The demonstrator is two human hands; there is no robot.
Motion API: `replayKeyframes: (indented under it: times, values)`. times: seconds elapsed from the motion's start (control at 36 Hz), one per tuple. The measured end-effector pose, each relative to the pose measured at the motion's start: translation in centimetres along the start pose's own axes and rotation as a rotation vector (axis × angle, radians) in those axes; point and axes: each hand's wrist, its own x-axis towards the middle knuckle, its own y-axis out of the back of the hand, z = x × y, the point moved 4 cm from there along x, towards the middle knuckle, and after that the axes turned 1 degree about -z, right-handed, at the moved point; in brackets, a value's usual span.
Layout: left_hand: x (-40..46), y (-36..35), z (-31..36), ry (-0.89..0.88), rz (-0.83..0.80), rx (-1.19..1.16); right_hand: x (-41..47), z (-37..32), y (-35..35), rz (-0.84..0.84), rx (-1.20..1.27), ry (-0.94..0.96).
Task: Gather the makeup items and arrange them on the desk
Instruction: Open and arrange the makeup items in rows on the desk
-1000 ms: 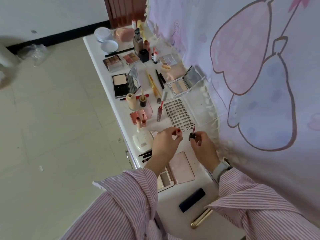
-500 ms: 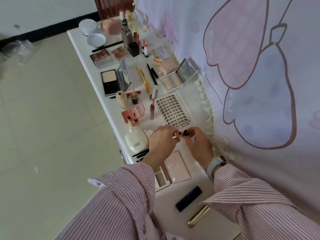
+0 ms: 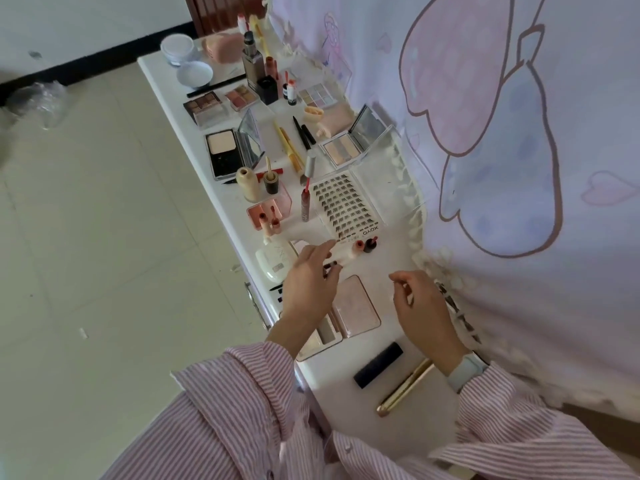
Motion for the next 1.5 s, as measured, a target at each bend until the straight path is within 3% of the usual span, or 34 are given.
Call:
replayKeyframes:
  times: [0.17,0.33,0.44,0.5,0.58,0.67,0.92,1.14,1.33,1.5]
  values:
    - [-4.5,1.1,-0.8,0.031,0.059,-0.082,-3.2,2.4,-0.3,-0.071,-0.476,-0.043]
    - [-8.2,1.2,-1.8,0.054,0.108,-0.094,-3.5,3.4,-0.8,-0.173,-0.612,-0.162]
    - [-10.0,1.4,-1.8,0.072,0.101,-0.127,-3.3,2.8,-0.6,-0.185,-0.702,-0.078]
    - [-10.5,1.9,-1.6,0.07,0.107,-0.148,-3.6,2.0,-0.1,-0.134,-0.623,-0.037]
    - [-11.0,2.4,-0.8,0.046,0.095,-0.152,-4.9,0.4,1.0,-0.073,-0.293,-0.047]
    - [-11.3,2.8,0.2,0.029,0.027,-0.129,-6.5,-1.2,1.8,-0.13,-0.027,-0.027]
    - [-13.5,4.0,3.5,-0.09,-0.239,-0.172,-11.2,-6.2,3.0,-0.397,0.373,0.029]
    - [-15.8,8.4,2.1,-0.019,-0.011,-0.316,-11.8,-7.6,1.4,-0.336,0.838,-0.15]
    - [-17.8,9.7,1.8,-0.091,0.054,-0.137,-11.8,-10.5,-0.1,-0.166,0.82,-0.155]
    - [-18.3,9.5,1.3,-0.014,0.097,-0.181,-12.3,-11.7,1.1,-0.115,0.623,0.127]
